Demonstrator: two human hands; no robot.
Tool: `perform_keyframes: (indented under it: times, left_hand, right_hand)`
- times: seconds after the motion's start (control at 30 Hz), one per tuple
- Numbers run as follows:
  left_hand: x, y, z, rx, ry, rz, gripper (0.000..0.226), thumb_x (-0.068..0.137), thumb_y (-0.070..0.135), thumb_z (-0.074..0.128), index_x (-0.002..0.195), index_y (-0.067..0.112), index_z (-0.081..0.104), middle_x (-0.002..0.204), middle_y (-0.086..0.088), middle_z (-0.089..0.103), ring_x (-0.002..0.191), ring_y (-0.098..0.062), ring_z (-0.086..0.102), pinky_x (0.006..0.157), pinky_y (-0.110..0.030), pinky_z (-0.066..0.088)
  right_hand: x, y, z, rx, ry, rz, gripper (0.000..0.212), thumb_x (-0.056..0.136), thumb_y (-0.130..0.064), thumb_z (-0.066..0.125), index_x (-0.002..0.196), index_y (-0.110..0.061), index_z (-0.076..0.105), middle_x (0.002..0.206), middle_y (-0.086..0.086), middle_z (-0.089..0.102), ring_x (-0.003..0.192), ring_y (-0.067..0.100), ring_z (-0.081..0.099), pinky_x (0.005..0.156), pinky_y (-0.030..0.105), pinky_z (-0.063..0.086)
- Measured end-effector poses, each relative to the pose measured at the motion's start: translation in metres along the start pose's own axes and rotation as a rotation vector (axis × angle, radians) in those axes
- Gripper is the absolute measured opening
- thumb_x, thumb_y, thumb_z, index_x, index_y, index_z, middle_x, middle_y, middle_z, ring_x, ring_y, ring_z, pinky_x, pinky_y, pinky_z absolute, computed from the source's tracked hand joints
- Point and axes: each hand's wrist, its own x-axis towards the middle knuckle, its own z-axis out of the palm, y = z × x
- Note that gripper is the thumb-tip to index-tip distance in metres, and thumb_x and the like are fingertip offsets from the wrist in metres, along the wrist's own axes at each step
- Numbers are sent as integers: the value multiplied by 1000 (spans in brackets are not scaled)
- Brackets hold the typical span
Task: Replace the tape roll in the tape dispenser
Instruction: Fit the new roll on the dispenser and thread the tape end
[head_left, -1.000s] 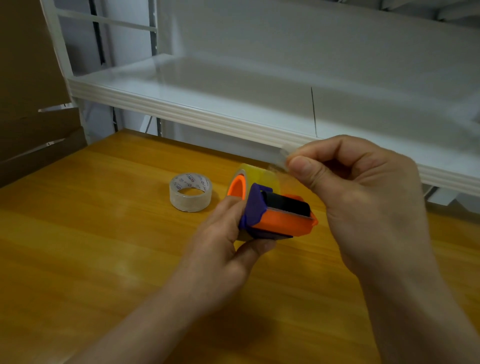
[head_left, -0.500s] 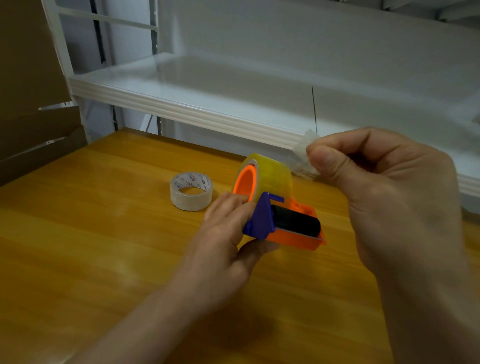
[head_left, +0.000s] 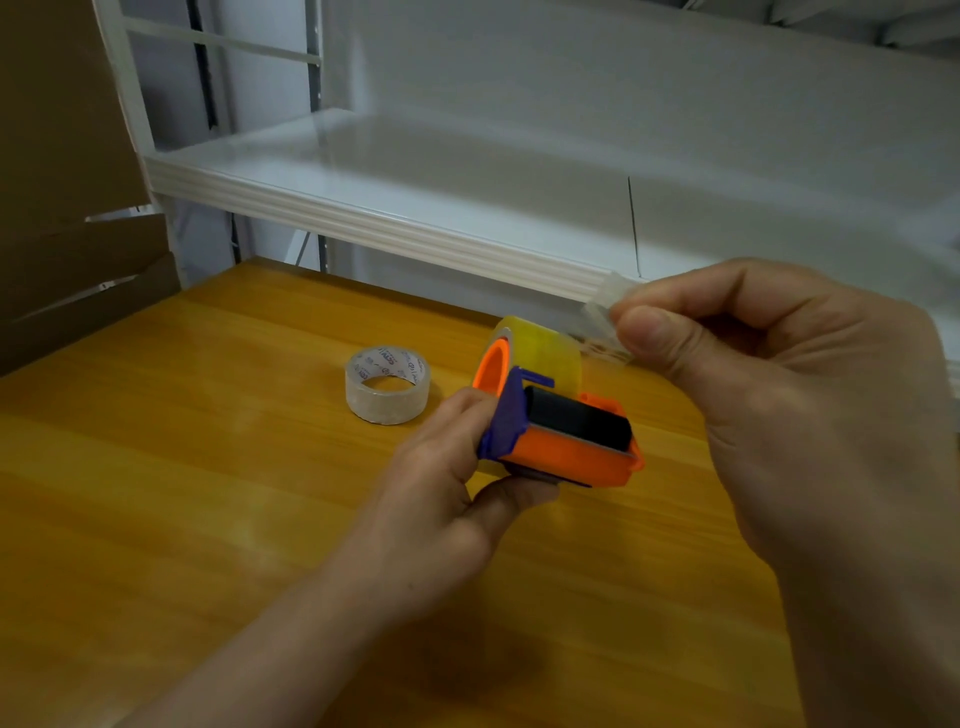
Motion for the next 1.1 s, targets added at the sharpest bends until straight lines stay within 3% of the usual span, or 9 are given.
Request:
perform_keyframes:
  times: [0.13,0.27,0.4,0.57,0.7,0.83,1.1]
  left_hand:
    - [1,2,0,-5,5,-7,35,85,24,73,119,20,66,124,6,64,119,-14,60,99,-32,50]
    - [1,0,-2,9,5,-34,33,85,26,72,117,20,66,122,7,63,115,-14,61,96,-35,51]
    - [0,1,0,12,-14,-21,33,86,27,72,118,26,64,124,9,62,118,-13,60,97,-36,51]
    - [-1,4,3,-13,-32,-29,34,84,30,73,116,36,63,120,15,63,115,-10,61,94,-23,50]
    - [-2,9,3,-180,-40,-129,40,78,20,76,112,38,65,111,16,67,99,-2,64,82,-10,48]
    - [-3,11,4,-209,-45,-142,36,80,15,78,106,38,69,104,20,67,91,1,64,78,-9,47]
    - [-3,11,4,-226,-56,-137,36,79,16,76,107,37,67,102,22,66,92,2,64,78,-9,48]
  right_hand:
    - [-2,-1,-1,-41,-13,-59,16,82,-25,81,77,-38,74,87,-16,76,87,2,72,74,14,54]
    - [-1,-1,-1,-130,-99,-178,9,82,-28,77,83,-36,74,86,-13,74,92,7,70,79,17,52]
    - [6,8,-7,-53,-88,-165,9,80,-33,78,83,-41,74,89,-13,76,94,9,71,80,24,56]
    - [13,17,-20,-91,-181,-289,10,84,-30,77,91,-36,73,94,-14,74,97,16,71,84,39,57]
    - [17,21,-27,-90,-286,-378,9,84,-32,73,93,-34,71,98,-13,70,99,13,70,86,33,54]
    - [19,22,-29,-109,-340,-431,10,82,-28,74,91,-28,71,97,-7,69,94,5,68,83,17,50]
    - [20,19,-35,-134,-416,-468,8,82,-27,73,90,-26,73,98,-4,70,95,9,68,82,16,49]
